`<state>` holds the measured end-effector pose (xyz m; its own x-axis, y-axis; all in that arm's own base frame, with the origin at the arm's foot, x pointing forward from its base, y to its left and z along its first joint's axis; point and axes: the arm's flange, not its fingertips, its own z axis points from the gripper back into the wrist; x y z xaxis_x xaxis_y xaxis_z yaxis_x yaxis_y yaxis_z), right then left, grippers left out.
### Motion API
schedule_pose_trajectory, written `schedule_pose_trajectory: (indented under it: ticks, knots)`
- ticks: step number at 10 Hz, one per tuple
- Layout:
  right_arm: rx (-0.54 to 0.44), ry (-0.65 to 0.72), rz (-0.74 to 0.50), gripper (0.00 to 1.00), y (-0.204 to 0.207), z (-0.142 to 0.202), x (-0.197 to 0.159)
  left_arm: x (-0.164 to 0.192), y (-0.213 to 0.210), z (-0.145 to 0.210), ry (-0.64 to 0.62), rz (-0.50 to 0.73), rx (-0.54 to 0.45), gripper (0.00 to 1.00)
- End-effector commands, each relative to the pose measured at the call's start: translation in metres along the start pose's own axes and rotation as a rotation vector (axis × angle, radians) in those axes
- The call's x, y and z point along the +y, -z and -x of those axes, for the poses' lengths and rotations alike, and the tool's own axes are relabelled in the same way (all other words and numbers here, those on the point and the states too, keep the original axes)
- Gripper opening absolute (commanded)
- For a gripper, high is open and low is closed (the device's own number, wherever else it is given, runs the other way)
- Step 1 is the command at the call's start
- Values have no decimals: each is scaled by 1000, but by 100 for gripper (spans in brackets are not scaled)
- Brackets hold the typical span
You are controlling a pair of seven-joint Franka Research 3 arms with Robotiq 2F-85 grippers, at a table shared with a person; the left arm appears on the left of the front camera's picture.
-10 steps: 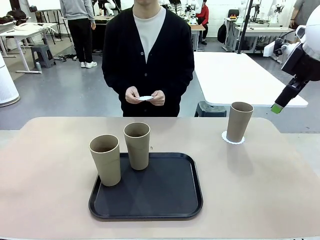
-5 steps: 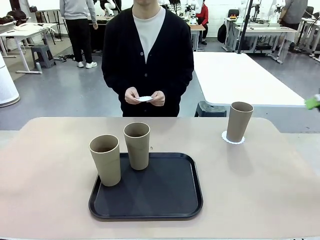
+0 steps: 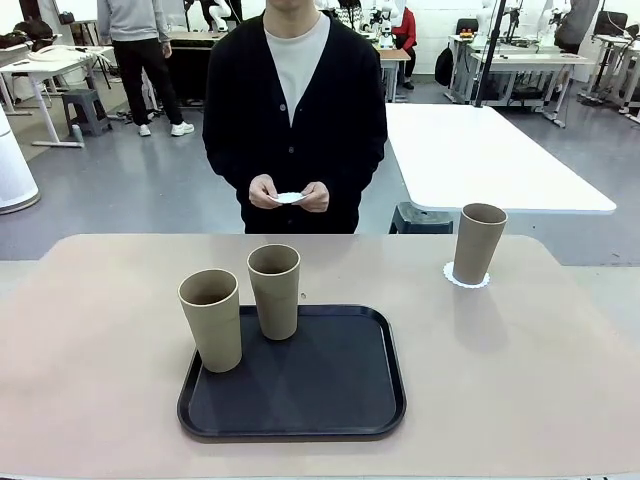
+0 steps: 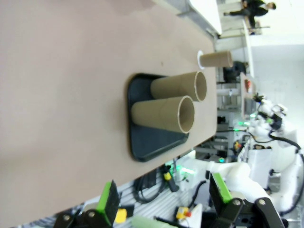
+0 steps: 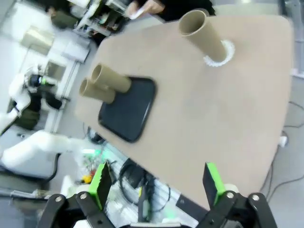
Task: Place coasters on the table and set cups on them.
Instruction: Take one Reusable plastic cup from the Flat Tray and place it on a coaster set by the human.
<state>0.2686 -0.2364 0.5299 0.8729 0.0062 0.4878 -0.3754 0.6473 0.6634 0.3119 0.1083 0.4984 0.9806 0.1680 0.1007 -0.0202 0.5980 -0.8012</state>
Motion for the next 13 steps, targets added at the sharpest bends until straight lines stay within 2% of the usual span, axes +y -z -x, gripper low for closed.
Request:
schedule_pose_trajectory:
  ticks: [1, 2, 4, 7, 9, 13]
  knots:
    - [24, -57, -202, 100, -27, -14, -25, 0, 0, 0, -1, 8, -5, 100]
    - [-35, -66, -279, 100, -36, -12, -35, 0, 0, 0, -1, 8, -5, 100]
    - [-55, -112, -393, 100, -45, -10, -50, 0, 0, 0, -1, 8, -5, 100]
    - [-33, -124, -422, 100, -39, -3, -60, 0, 0, 0, -1, 8, -5, 100]
    - [8, -76, -426, 100, -23, 0, -77, 0, 0, 0, -1, 8, -5, 100]
    - [5, 22, -414, 100, -2, -11, -95, 0, 0, 0, -1, 8, -5, 100]
